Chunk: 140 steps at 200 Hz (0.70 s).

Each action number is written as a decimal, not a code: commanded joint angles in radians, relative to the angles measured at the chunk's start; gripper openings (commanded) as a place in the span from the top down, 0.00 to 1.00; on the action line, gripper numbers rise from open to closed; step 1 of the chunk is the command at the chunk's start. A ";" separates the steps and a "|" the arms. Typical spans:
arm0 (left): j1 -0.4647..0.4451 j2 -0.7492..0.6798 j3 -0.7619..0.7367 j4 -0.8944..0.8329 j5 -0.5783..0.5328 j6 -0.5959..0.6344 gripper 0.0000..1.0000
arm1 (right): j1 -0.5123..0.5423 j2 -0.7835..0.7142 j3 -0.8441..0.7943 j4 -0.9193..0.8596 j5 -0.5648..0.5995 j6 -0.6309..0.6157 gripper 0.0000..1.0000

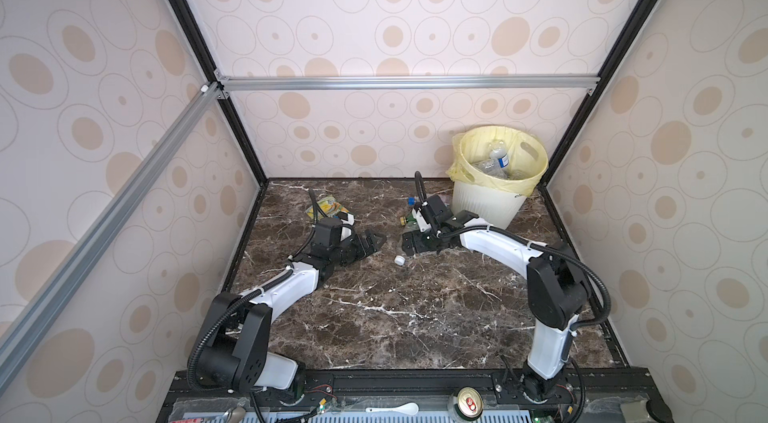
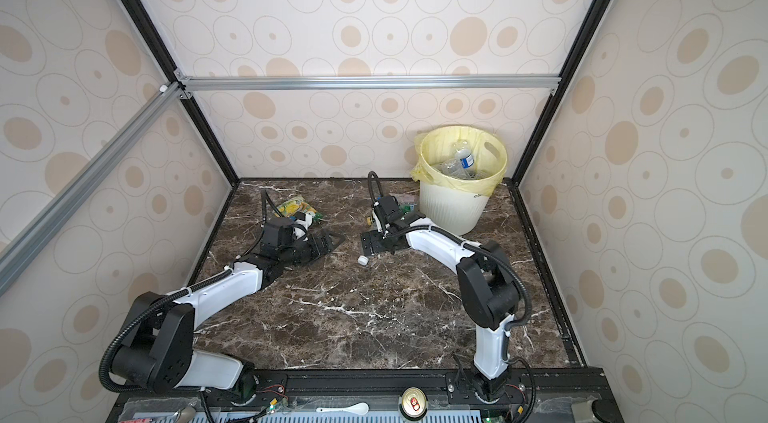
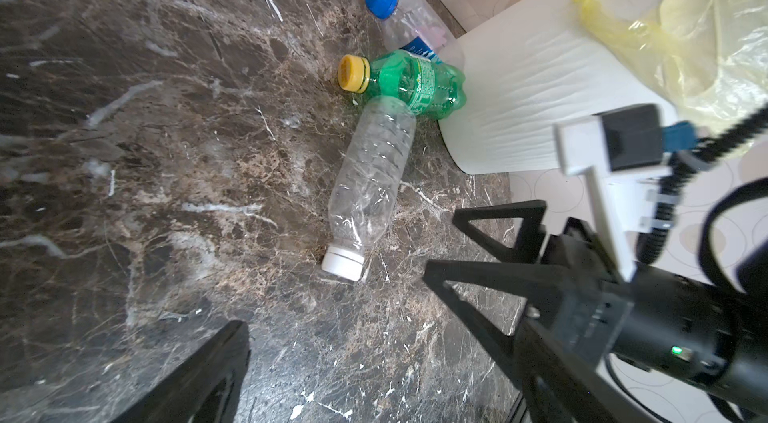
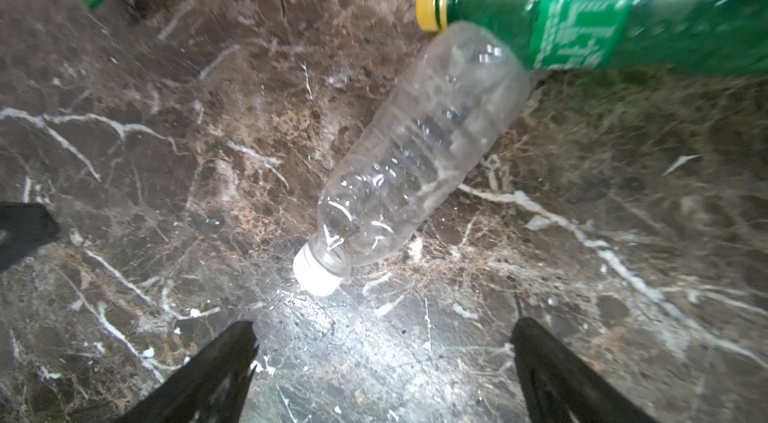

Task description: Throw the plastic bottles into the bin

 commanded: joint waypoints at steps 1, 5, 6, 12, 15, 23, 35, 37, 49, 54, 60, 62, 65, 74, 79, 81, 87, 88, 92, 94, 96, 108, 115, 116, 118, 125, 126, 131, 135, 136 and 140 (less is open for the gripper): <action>0.000 0.041 0.068 -0.043 0.000 0.043 0.01 | -0.007 -0.063 -0.036 -0.058 0.061 -0.023 0.00; -0.003 0.053 0.083 -0.059 -0.005 0.057 0.01 | -0.008 -0.071 -0.040 -0.062 0.066 -0.026 0.00; -0.003 0.054 0.084 -0.061 -0.005 0.060 0.01 | -0.008 -0.073 -0.042 -0.062 0.067 -0.027 0.00; -0.006 0.071 0.109 -0.082 -0.014 0.083 0.01 | -0.012 -0.084 -0.050 -0.066 0.074 -0.029 0.00; -0.008 0.081 0.122 -0.095 -0.018 0.092 0.01 | -0.013 -0.090 -0.055 -0.067 0.077 -0.029 0.00; -0.014 0.108 0.157 -0.127 -0.032 0.127 0.01 | -0.020 -0.107 -0.067 -0.070 0.082 -0.031 0.00; -0.026 0.151 0.218 -0.175 -0.054 0.176 0.01 | -0.030 -0.136 -0.092 -0.071 0.085 -0.030 0.00; -0.029 0.158 0.227 -0.183 -0.054 0.190 0.01 | -0.032 -0.141 -0.095 -0.070 0.085 -0.030 0.00; -0.044 0.204 0.286 -0.234 -0.100 0.247 0.01 | -0.044 -0.176 -0.122 -0.069 0.086 -0.026 0.00; -0.050 0.222 0.309 -0.255 -0.118 0.267 0.01 | -0.049 -0.191 -0.132 -0.069 0.085 -0.027 0.00; -0.059 0.243 0.333 -0.273 -0.130 0.289 0.01 | -0.057 -0.208 -0.143 -0.069 0.085 -0.025 0.00; -0.062 0.248 0.339 -0.278 -0.133 0.296 0.01 | -0.058 -0.215 -0.147 -0.069 0.085 -0.025 0.00; -0.066 0.255 0.351 -0.284 -0.136 0.306 0.01 | -0.059 -0.223 -0.153 -0.072 0.085 -0.024 0.00; -0.081 0.279 0.376 -0.300 -0.151 0.333 0.01 | -0.070 -0.247 -0.166 -0.078 0.085 -0.026 0.00; -0.090 0.291 0.390 -0.310 -0.161 0.347 0.01 | -0.075 -0.262 -0.172 -0.081 0.085 -0.025 0.00; -0.095 0.295 0.396 -0.314 -0.163 0.356 0.01 | -0.076 -0.267 -0.176 -0.083 0.085 -0.026 0.00; -0.108 0.309 0.412 -0.324 -0.174 0.376 0.01 | -0.082 -0.285 -0.184 -0.091 0.085 -0.024 0.00; -0.109 0.311 0.416 -0.325 -0.174 0.379 0.01 | -0.083 -0.287 -0.184 -0.091 0.085 -0.025 0.00; -0.119 0.320 0.428 -0.334 -0.180 0.391 0.01 | -0.088 -0.297 -0.189 -0.096 0.084 -0.025 0.00; -0.125 0.324 0.434 -0.337 -0.185 0.397 0.01 | -0.092 -0.303 -0.192 -0.097 0.084 -0.025 0.00; -0.130 0.329 0.440 -0.342 -0.189 0.403 0.01 | -0.093 -0.308 -0.195 -0.098 0.083 -0.025 0.00; -0.161 0.356 0.471 -0.361 -0.219 0.438 0.01 | -0.110 -0.344 -0.212 -0.105 0.074 -0.020 0.00; -0.179 0.371 0.485 -0.369 -0.238 0.457 0.01 | -0.123 -0.367 -0.223 -0.106 0.060 -0.015 0.00; -0.182 0.374 0.487 -0.371 -0.242 0.459 0.01 | -0.125 -0.370 -0.225 -0.106 0.058 -0.015 0.00; -0.186 0.379 0.493 -0.373 -0.248 0.464 0.01 | -0.130 -0.377 -0.228 -0.104 0.053 -0.012 0.00; -0.202 0.397 0.509 -0.383 -0.270 0.478 0.01 | -0.146 -0.399 -0.243 -0.099 0.037 -0.003 0.00; -0.204 0.400 0.511 -0.384 -0.273 0.480 0.01 | -0.148 -0.402 -0.245 -0.098 0.035 -0.002 0.00; -0.213 0.412 0.521 -0.392 -0.289 0.490 0.01 | -0.156 -0.417 -0.255 -0.093 0.026 0.000 0.00; -0.219 0.422 0.528 -0.397 -0.303 0.499 0.01 | -0.160 -0.429 -0.263 -0.088 0.026 0.000 0.00; -0.221 0.424 0.530 -0.398 -0.306 0.501 0.01 | -0.160 -0.432 -0.266 -0.087 0.026 0.000 0.00; -0.229 0.433 0.539 -0.404 -0.320 0.510 0.01 | -0.162 -0.443 -0.274 -0.083 0.031 -0.003 0.00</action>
